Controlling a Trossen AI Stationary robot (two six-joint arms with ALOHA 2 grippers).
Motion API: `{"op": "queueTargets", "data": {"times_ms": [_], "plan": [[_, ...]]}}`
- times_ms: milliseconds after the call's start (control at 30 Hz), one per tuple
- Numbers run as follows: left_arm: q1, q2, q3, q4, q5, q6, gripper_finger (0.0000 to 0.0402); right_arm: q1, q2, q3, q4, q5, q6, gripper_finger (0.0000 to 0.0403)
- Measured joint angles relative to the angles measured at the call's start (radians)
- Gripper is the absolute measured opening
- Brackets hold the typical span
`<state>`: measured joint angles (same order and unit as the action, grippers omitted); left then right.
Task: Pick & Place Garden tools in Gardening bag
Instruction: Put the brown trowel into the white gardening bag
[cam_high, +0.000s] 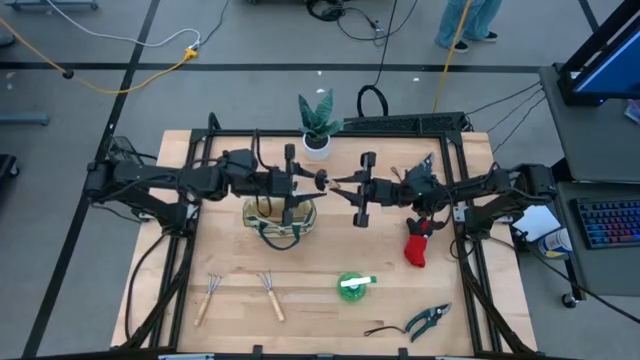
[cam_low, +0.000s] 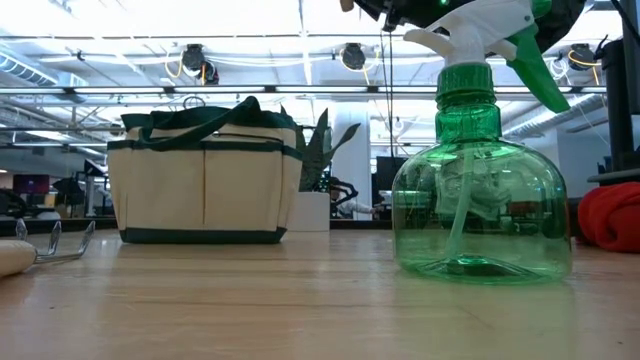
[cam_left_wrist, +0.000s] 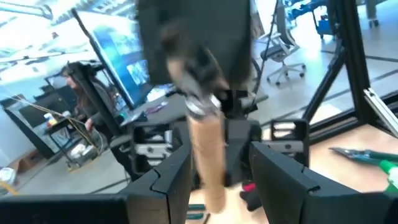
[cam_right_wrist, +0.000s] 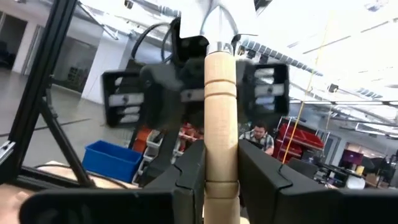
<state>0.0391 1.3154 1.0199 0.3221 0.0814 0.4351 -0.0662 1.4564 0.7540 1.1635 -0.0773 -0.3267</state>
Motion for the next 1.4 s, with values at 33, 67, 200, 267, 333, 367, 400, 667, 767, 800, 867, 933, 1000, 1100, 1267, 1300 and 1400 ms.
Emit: {"op": "queueTargets", "data": {"times_ms": [33,67,200,267,333,367,400,667,767,800,867,933,1000,1100,1267,1300,1400], "plan": [[0.000,0.007,0.000,0.006,0.001,-0.002,0.0166,0.000,0.000,0.000,0.001,0.000,0.000,0.0069],[0.000,0.014,0.000,0.020,0.001,-0.002,0.0166,0.000,0.000,0.000,0.000,-0.001,0.000,0.0070],[0.000,0.040,0.000,0.082,0.004,-0.002,0.0166,0.000,0.000,0.000,0.000,0.001,0.000,0.0068],[0.000,0.052,0.000,0.113,0.005,0.002,0.0166,0.000,0.000,0.000,-0.001,0.002,0.000,0.0066],[0.000,0.061,0.000,0.139,0.006,0.002,0.0166,0.000,0.000,0.000,-0.003,0.002,0.000,0.0067],[0.000,0.066,0.000,0.150,0.006,0.001,0.0165,0.000,0.000,0.000,-0.004,0.002,0.000,0.0068],[0.000,0.071,0.000,0.163,0.007,0.001,0.0164,0.000,0.000,0.000,-0.004,0.002,0.000,0.0070],[0.000,0.073,0.000,0.163,0.007,0.008,0.0111,0.000,0.000,0.000,-0.005,0.001,0.000,0.0068],[0.000,0.073,0.000,0.166,0.007,0.004,0.0093,0.000,0.000,0.000,-0.005,-0.002,-0.002,0.0072],[0.000,0.073,0.000,0.166,0.007,0.001,0.0089,0.000,0.000,0.000,-0.005,-0.002,-0.003,0.0072],[0.000,0.073,0.000,0.167,0.008,0.000,0.0085,0.000,0.000,0.000,-0.006,-0.002,-0.004,0.0071],[0.000,0.073,0.000,0.166,0.008,-0.002,0.0084,0.000,0.000,0.000,-0.011,-0.002,-0.005,0.0069],[0.000,0.073,0.000,0.166,0.008,-0.002,0.0083,0.000,0.000,0.000,-0.016,-0.002,-0.005,0.0071],[0.000,0.073,0.000,0.164,0.008,0.002,0.0081,0.000,0.000,0.001,-0.024,0.002,-0.001,0.0087],[0.000,0.072,0.000,0.140,-0.006,0.008,0.0080,0.000,0.001,0.002,-0.059,0.006,0.003,0.0129],[0.000,0.072,0.000,0.127,-0.013,0.008,0.0080,0.000,0.001,0.002,-0.060,0.006,0.003,0.0137],[0.000,0.072,0.000,0.104,-0.053,0.007,0.0080,0.000,0.001,0.002,-0.072,0.006,0.003,0.0158]]}}
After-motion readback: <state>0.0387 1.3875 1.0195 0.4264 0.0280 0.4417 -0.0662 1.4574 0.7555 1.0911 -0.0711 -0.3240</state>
